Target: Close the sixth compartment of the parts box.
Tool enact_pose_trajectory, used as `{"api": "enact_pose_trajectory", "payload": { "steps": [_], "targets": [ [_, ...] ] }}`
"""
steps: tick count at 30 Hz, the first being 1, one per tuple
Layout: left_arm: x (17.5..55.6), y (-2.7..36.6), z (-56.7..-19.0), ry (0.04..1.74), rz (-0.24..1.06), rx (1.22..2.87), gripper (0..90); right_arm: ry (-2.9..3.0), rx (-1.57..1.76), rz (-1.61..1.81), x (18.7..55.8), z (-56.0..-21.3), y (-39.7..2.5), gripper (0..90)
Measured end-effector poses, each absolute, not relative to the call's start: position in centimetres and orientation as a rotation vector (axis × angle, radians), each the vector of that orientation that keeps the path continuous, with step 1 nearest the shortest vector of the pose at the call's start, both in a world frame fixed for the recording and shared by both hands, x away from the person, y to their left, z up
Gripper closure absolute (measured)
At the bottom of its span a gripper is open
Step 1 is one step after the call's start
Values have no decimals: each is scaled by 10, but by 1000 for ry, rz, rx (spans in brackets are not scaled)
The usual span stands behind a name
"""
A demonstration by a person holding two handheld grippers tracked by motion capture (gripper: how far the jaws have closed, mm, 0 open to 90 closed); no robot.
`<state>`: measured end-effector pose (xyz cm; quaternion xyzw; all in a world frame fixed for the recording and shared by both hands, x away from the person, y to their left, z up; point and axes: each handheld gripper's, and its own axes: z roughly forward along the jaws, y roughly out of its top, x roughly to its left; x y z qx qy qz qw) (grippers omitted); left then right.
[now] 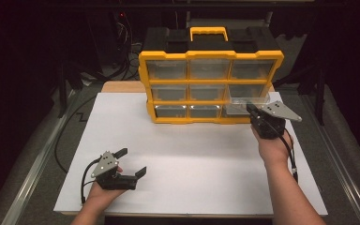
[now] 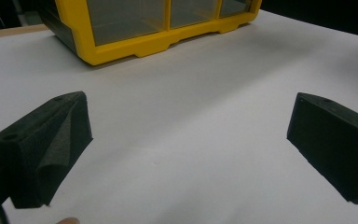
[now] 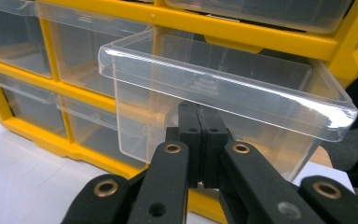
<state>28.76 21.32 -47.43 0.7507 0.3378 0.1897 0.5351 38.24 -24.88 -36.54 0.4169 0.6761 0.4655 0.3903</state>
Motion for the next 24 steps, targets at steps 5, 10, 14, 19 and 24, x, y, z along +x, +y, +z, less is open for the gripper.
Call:
{"api": "enact_pose_trajectory", "payload": {
  "steps": [5,10,14,19,24],
  "targets": [
    [288,214,-474,806,450,1787,9,1714,1064,1172,388,-365,-247,900],
    [288,213,-474,805,449,1788,9,1714,1068,1165,395,-362,-247,900],
    [288,214,-474,806,447,1785,9,1711,1074,1154,401,-361,-247,900],
    [288,214,-474,807,446,1783,9,1702,1088,1135,410,-361,-246,900],
    [287,215,-474,806,447,1782,9,1706,1094,1112,418,-359,-243,900]
  ]
}}
